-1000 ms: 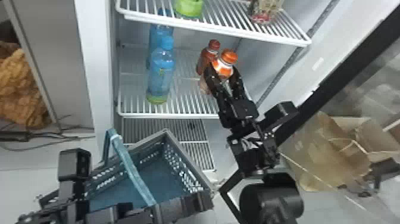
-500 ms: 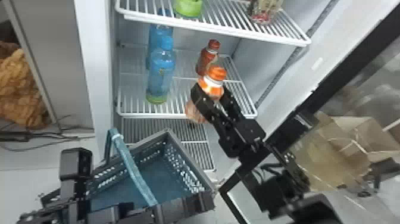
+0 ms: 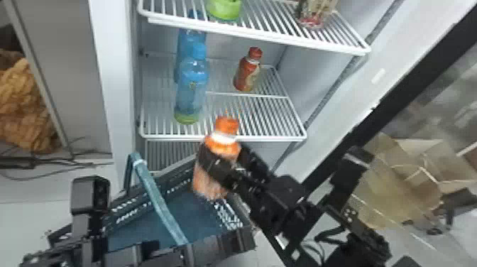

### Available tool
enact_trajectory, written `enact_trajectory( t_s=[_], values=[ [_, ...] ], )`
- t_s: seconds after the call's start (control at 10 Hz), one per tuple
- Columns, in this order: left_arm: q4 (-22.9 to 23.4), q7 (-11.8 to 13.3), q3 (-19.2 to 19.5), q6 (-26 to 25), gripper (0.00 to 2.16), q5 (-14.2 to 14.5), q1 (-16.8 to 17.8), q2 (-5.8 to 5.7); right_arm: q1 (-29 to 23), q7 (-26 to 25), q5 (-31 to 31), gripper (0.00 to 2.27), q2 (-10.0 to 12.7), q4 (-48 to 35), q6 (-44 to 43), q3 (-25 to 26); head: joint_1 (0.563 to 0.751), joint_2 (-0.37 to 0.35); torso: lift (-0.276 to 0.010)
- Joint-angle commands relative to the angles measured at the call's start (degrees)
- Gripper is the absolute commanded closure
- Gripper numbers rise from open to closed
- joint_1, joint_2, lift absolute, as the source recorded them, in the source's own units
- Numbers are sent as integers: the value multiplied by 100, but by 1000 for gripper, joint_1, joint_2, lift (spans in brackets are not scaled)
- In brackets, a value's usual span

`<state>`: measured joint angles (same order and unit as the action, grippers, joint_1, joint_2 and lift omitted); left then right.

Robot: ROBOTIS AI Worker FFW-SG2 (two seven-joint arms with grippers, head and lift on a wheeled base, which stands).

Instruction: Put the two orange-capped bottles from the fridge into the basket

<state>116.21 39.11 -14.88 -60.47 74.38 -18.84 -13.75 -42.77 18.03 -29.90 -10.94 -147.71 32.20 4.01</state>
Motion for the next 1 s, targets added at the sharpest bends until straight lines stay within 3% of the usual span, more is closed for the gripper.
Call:
enact_trajectory(
  t_s=[0.0,0.3,0.5,0.9],
  values=[
    [1,0,3,0,1154,0,0,4,-54,139,-83,687,-84,-226,956,-1,695,-350,-235],
    [1,0,48,0,1154,-11,-28,4,-476,165,42,687,-146,-1042,2095,148,695,-350,-235],
    [1,0,37,0,1154,-23,-28,4,-434,165,65,683,-146,-1014,2193,125,695,-350,-235],
    [1,0,48,-14,1154,-23,-28,12,-321,165,134,397,-146,-929,2165,113,695,-350,-235]
  ],
)
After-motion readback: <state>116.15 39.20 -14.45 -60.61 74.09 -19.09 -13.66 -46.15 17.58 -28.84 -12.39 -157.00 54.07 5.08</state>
